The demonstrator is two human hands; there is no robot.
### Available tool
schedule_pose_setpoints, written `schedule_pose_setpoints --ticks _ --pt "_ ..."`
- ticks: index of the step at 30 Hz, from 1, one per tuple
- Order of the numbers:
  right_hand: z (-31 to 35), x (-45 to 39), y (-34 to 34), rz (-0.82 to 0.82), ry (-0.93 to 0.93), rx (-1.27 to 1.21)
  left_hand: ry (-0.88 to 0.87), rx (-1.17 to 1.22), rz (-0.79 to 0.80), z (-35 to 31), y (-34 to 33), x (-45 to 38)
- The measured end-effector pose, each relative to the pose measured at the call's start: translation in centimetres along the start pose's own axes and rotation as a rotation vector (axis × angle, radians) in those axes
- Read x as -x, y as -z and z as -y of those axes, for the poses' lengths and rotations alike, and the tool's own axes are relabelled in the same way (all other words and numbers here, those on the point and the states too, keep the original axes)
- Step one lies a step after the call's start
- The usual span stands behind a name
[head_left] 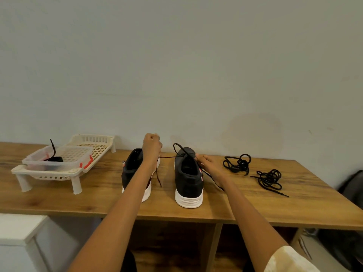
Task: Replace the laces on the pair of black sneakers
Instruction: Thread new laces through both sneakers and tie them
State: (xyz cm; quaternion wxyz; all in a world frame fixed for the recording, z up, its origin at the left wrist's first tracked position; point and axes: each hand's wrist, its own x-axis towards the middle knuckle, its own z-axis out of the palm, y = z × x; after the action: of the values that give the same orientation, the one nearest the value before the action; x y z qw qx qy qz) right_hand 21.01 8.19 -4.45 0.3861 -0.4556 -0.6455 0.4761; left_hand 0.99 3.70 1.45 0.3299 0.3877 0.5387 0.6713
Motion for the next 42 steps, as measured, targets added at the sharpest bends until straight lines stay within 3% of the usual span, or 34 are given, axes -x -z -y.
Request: schedule_pose_setpoints --ticks 1,3,6,8,12,15,18,21,25,30,34,42 --pt "0.0 0.0 0.1 0.013 0.008 0.005 -0.128 -0.280 0.020 0.0 0.2 0.0" --pt "0.0 0.2 0.3 0.043 0.020 0.006 -0.294 -0.704 0.221 0.2 0.1 0.5" --pt "0.1 0.3 0.6 0.078 0.046 0.013 -0.304 -1.101 0.501 1.1 -0.7 1.1" --pt "0.5 0.5 0.8 0.075 0.074 0.075 -0.302 -1.070 0.474 1.3 -0.8 0.9" --pt "1.3 0.4 0.8 0.037 0.111 0.245 -0.219 -0.745 0.329 0.9 -0.7 0.4" --pt "1.4 0.4 2.0 -0.089 0.161 0.337 -0.140 -0.736 0.254 1.2 -0.8 0.0" --pt "0.5 0.9 4.4 -0.216 0.134 0.147 -0.174 -0.812 0.183 1.4 -0.6 -0.5" --pt "-0.4 1.2 6.1 -0.322 0.088 0.046 -0.147 -0.855 0.250 1.0 -0.4 -0.4" --pt "-0.1 0.5 4.7 -0.163 0.102 0.254 -0.123 -0.958 0.396 1.2 -0.6 -0.5" --pt "2.4 0.4 1.0 0.149 0.165 0.330 -0.187 -0.758 0.492 1.3 -0.4 -0.7" --pt "2.8 -0.2 0.9 0.149 0.234 0.328 -0.153 -0.746 0.490 1.5 -0.5 -0.7" --pt "3.2 -0.3 2.3 0.155 0.179 0.442 -0.074 -0.708 0.596 1.5 -0.6 -0.6"
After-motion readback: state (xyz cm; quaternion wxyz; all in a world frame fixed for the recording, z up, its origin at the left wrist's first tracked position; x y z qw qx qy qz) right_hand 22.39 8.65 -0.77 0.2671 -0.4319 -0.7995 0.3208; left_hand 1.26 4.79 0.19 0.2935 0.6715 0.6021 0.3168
